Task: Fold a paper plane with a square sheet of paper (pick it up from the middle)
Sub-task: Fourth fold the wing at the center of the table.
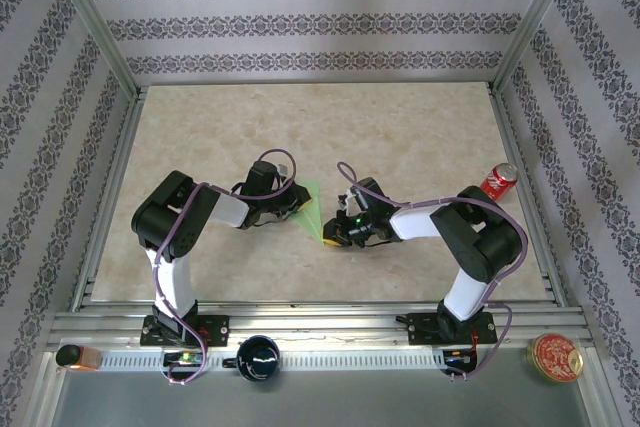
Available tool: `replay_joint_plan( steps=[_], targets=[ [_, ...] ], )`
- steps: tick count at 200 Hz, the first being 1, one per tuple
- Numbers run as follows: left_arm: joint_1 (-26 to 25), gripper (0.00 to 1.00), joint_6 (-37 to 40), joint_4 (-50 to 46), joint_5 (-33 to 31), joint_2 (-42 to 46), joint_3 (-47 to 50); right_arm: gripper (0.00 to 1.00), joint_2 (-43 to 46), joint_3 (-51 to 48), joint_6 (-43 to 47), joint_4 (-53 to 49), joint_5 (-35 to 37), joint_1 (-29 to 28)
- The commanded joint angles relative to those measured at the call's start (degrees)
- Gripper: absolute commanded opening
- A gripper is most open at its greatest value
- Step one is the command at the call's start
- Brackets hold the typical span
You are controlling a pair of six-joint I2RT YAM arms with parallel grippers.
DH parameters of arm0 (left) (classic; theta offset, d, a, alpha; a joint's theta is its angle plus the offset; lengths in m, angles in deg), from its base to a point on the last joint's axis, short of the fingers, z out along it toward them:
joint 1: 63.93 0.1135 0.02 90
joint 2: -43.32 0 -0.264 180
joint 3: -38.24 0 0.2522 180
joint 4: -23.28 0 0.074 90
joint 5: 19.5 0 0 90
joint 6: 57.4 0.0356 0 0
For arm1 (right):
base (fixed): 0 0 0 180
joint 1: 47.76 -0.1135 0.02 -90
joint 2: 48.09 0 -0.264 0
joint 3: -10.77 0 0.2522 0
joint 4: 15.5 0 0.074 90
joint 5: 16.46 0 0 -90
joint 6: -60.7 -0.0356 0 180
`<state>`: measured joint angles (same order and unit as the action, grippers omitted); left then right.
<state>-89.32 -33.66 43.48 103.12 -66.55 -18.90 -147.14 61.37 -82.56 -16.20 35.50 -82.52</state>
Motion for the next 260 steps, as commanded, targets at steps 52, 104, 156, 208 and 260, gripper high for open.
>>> replay_joint_plan(
  steps=[52,104,156,208,260],
  targets=[
    [0.41,0.08,-0.2,-1.61,-2.16,-0.17,1.85,0.08,1.56,0.24,1.66,-9.76,0.91,-1.76],
    [0.39,0.08,-0.52,-1.17,-2.29,-0.19,2.08,0.09,0.68,-0.54,1.98,-10.25,0.98,-1.99],
    [0.42,0.07,-0.62,-1.05,-2.42,-0.67,2.07,0.08,1.47,-0.63,1.88,-10.62,1.29,-2.15],
    [0.41,0.07,-0.44,-1.23,-2.3,-0.63,2.25,0.17,7.77,0.25,1.33,-11.45,2.65,-1.08],
    [0.4,0.07,0.04,-1.48,-2.09,-0.53,1.99,0.15,10.92,2.34,2.66,-12.37,2.27,0.69]
  ],
)
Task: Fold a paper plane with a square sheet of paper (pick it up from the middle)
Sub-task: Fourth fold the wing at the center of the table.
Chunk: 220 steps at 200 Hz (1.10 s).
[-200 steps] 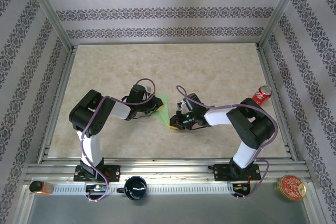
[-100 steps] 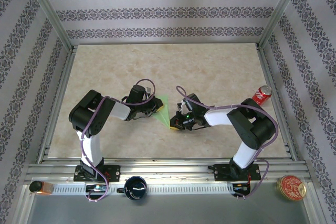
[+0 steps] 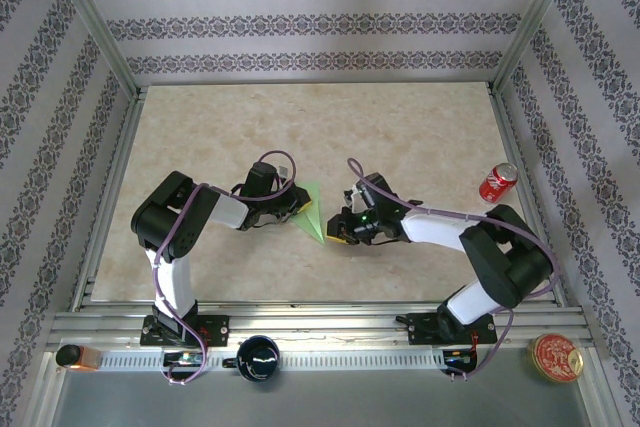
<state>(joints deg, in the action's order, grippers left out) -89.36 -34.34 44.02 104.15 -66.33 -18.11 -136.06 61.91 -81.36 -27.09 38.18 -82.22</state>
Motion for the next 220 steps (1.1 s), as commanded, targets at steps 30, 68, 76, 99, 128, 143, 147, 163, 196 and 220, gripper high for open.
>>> replay_joint_plan(
  steps=[30,68,76,99,128,143,147,163,196,220],
  targets=[
    [0.39,0.07,0.6,-1.94,-3.08,-0.77,1.12,0.07,-5.03,6.56,1.12,0.73,-1.98,-1.57],
    [0.41,0.07,0.45,-1.61,-2.97,-1.05,1.14,0.04,-10.94,11.47,0.94,1.17,-0.77,-2.73],
    [0.39,0.07,0.44,-1.71,-2.97,-1.13,1.11,0.04,-11.94,12.43,1.01,1.01,-1.05,-2.83],
    [0.3,0.07,0.43,-1.62,-2.86,-1.12,1.19,0.04,-14.33,14.26,1.43,0.21,-0.67,-2.99],
    [0.3,0.07,0.47,-1.67,-2.79,-1.01,1.28,0.04,-16.58,14.36,1.44,-0.2,-0.4,-3.14],
    [0.3,0.07,0.45,-1.77,-2.8,-0.95,1.37,0.04,-16.6,13.24,1.49,-0.33,0.27,-3.08],
    [0.32,0.07,0.45,-1.8,-2.76,-0.96,1.42,0.04,-16.63,12.96,1.47,-0.2,0.36,-3.13],
    [0.34,0.07,0.44,-1.74,-2.77,-0.98,1.37,0.04,-16.86,11.87,1.56,0.24,-0.04,-3.1],
    [0.3,0.07,0.4,-1.89,-2.89,-0.94,1.19,0.04,-16.98,9.37,1.08,1.25,-0.06,-3.07],
    [0.35,0.07,0.35,-1.89,-2.84,-0.94,1.28,0.04,-16.37,7.77,0.95,1.6,-0.15,-3.16]
  ],
)
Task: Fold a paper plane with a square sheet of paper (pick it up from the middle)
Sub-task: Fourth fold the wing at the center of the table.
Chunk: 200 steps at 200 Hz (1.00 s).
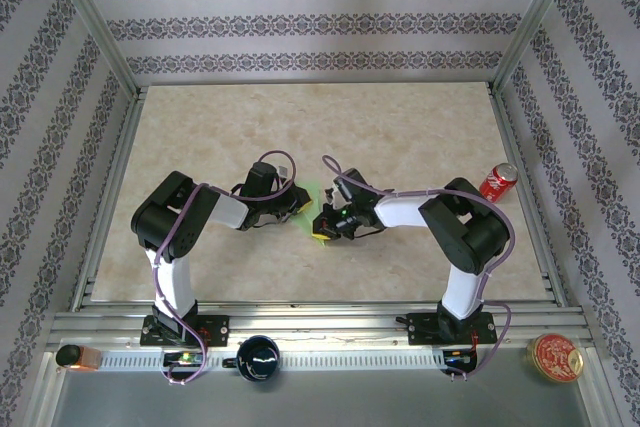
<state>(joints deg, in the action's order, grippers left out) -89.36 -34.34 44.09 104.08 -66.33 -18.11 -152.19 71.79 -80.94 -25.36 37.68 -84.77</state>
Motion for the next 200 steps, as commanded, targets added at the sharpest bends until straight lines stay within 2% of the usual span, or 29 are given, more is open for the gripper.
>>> replay_joint_plan(
  steps=[1,160,200],
  targets=[
    [0.32,0.07,0.38,-1.91,-2.8,-0.93,1.23,0.04,-0.15,-2.19,0.55,-0.12,0.35,-0.6],
    [0.41,0.07,-1.01,-0.22,-3.29,-1.41,2.1,0.06,7.29,-12.02,-0.54,0.59,-0.59,-1.66],
    [0.38,0.07,-0.16,-1.44,-3.52,-0.44,2.11,0.05,15.63,-10.0,-0.47,0.49,-1.09,0.0]
  ],
)
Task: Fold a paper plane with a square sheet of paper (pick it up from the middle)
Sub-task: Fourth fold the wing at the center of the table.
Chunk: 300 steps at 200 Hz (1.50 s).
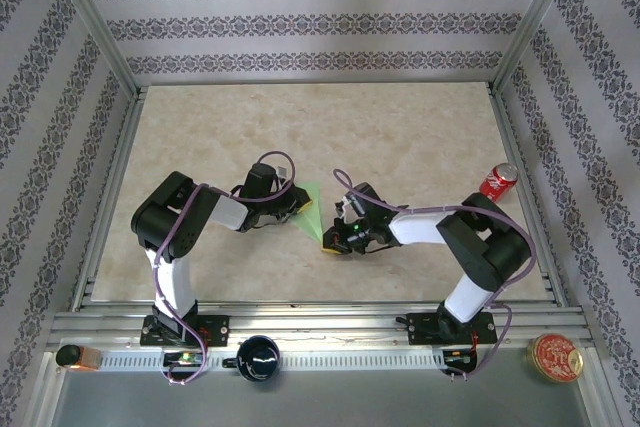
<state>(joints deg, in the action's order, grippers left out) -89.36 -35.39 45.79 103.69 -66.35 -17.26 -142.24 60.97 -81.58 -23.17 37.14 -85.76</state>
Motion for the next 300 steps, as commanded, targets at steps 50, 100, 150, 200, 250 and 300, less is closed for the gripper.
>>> replay_joint_plan(
  steps=[50,100,150,200,250,300],
  targets=[
    [0.32,0.07,1.2,-3.36,-3.39,-0.33,1.32,0.04,-1.21,10.95,2.61,-3.63,-2.03,3.32],
    [0.3,0.07,1.18,-3.14,-3.15,-0.47,1.32,0.04,-8.58,15.92,1.43,-2.86,-0.08,3.02],
    [0.3,0.07,1.07,-3.11,-3.25,-0.2,1.39,0.05,-12.04,15.72,1.62,-2.66,-0.16,3.14],
    [0.3,0.07,1.1,-3.42,-3.04,-0.1,0.98,0.05,-13.07,12.16,1.65,-2.18,0.46,2.98],
    [0.32,0.09,1.52,-3.25,-2.59,1.64,0.64,0.03,-13.94,8.84,2.82,-2.24,1.07,2.91],
    [-0.38,0.15,4.91,-8.03,-3.39,8.59,0.64,0.02,-13.77,9.52,8.31,-5.61,-0.25,4.02]
  ],
)
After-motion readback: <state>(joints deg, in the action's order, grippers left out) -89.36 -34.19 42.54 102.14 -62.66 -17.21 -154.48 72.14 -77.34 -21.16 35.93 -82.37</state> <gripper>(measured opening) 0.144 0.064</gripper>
